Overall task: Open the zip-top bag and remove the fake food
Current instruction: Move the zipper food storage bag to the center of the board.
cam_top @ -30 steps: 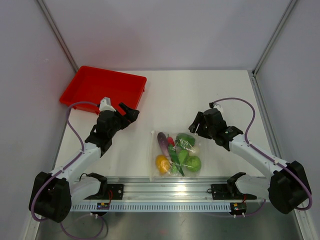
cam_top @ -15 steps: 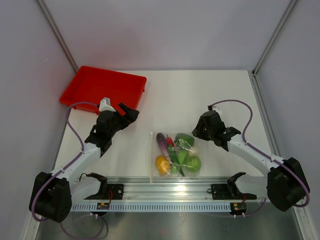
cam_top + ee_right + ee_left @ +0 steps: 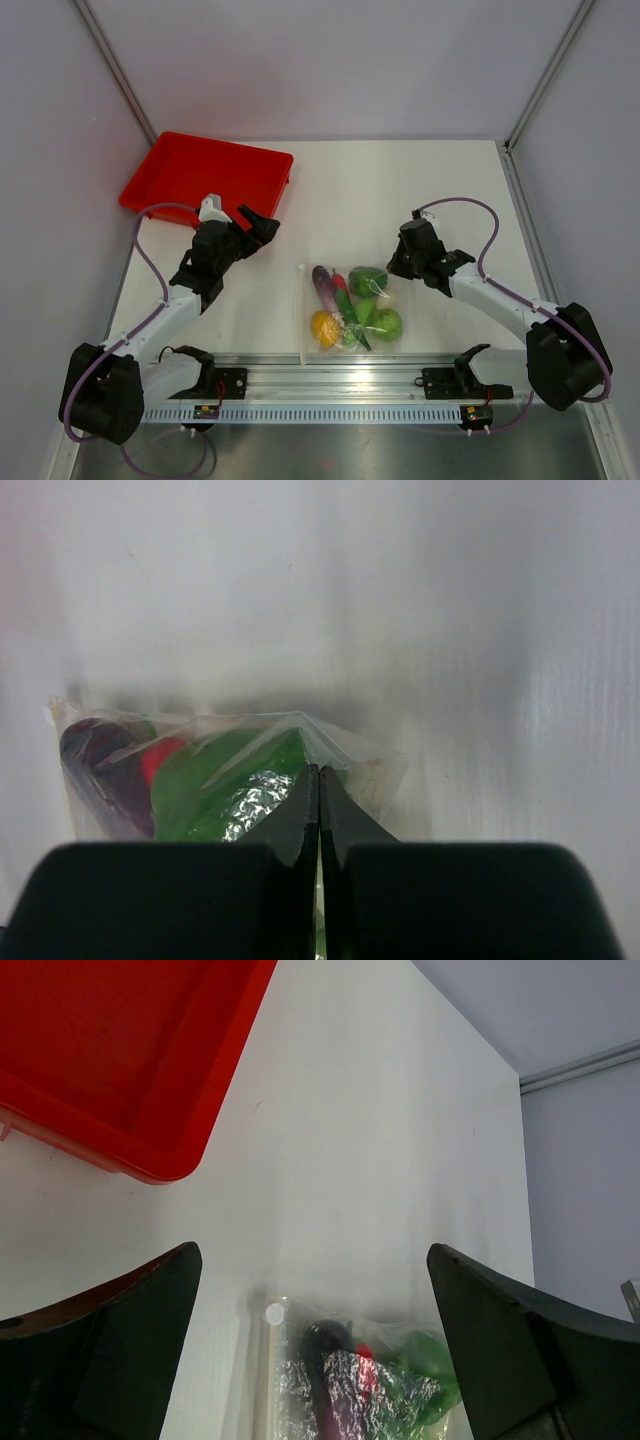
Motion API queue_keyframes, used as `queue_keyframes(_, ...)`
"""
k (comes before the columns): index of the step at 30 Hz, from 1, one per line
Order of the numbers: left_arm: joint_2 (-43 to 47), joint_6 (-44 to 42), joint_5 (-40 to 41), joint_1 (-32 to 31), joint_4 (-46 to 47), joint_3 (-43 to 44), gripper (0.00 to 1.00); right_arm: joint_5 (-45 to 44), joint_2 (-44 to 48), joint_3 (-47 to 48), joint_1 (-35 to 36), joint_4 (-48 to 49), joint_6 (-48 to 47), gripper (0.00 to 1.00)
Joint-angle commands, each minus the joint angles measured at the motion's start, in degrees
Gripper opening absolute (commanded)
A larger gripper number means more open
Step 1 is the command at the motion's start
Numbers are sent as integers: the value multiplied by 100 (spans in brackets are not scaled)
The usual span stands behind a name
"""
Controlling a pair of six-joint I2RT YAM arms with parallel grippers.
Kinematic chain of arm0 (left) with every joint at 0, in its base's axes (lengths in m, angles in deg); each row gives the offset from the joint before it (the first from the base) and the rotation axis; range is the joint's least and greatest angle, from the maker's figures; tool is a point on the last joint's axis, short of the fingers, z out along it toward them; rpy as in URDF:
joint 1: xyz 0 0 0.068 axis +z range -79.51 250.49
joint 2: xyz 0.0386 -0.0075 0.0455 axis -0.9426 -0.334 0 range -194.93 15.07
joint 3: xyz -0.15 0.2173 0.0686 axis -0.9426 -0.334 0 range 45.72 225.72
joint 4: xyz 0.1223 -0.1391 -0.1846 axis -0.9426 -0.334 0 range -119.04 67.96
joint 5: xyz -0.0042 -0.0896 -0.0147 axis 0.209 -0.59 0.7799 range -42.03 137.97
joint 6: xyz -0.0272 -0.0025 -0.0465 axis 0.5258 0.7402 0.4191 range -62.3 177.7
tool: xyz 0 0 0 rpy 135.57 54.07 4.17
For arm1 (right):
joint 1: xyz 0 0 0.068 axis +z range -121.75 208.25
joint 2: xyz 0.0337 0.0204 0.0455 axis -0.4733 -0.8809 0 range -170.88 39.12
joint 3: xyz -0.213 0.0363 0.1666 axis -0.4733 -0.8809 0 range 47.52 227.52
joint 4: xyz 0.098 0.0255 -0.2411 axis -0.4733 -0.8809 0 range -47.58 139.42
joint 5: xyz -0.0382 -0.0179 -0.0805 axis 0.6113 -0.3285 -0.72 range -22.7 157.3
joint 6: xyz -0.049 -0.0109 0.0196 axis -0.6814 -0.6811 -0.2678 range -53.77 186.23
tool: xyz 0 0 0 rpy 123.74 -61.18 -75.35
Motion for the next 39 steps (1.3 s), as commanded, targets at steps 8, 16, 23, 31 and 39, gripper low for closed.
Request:
queue_keyframes(8,-112,73,-237,108,281,23,99,-663,-664,971,-475,348,55,0)
queue_keyframes(16,-297,117,-97,178,-306,243,99,-1401,-1613,1911,-923,278,230,0)
queue_keyframes(23,-718,47,-808,196,342,173,99,-1930,-2245,2113,-1248,972,512,0)
queue_keyframes(31,-947,29,-1273,187,939,32,99,-2079,-3125,3290,-1381,315,362,46)
queue_keyframes(39,-974,29,-1283,47,1081,41,99,-2158,-2450,3002,-1372,111,257,80)
